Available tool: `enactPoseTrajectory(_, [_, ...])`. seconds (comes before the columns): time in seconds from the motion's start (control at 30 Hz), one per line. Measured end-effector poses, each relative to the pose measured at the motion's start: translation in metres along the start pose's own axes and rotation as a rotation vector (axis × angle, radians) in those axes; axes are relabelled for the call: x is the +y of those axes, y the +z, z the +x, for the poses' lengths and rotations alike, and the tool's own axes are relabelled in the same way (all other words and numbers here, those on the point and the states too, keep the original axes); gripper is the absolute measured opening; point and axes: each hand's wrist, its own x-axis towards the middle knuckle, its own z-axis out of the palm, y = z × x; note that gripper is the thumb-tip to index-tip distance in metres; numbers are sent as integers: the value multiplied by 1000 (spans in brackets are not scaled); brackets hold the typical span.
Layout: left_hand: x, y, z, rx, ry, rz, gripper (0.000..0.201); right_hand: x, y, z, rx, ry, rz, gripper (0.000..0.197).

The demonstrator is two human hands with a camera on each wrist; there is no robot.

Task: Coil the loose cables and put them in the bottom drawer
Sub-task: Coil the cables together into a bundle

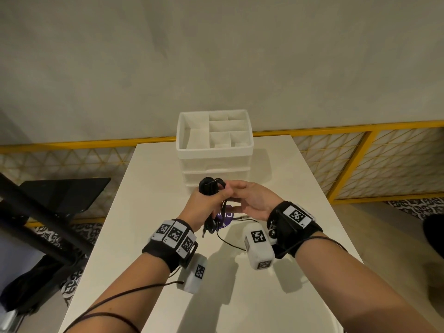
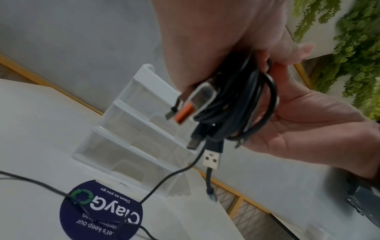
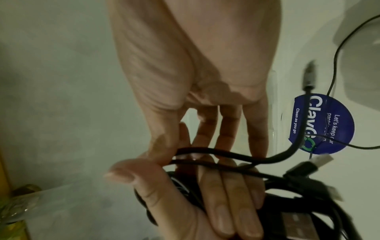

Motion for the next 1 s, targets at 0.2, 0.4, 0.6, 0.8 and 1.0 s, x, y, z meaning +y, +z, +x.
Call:
enactPoseTrajectory(0.2, [-11,-7,2,-58,-43,104,50,-1,-3,-1,55,10,-125,9])
enactPoseTrajectory(0.4, [-8,-6,6,89,-61,68,56,0,-2,-1,124,-100,-198,17])
enactPoseTrajectory(0.6, [12,-3,13,260,-37,-139,25,29,-14,8,53,-144,-640,57])
enactPoseTrajectory(0.8, [22,1,14,242,36,-175,29,36,-13,12,-43,-85,-641,58])
enactPoseTrajectory(1.0, [34,0,19,334,25,-404,27,46,-16,5,-67,-74,-575,23])
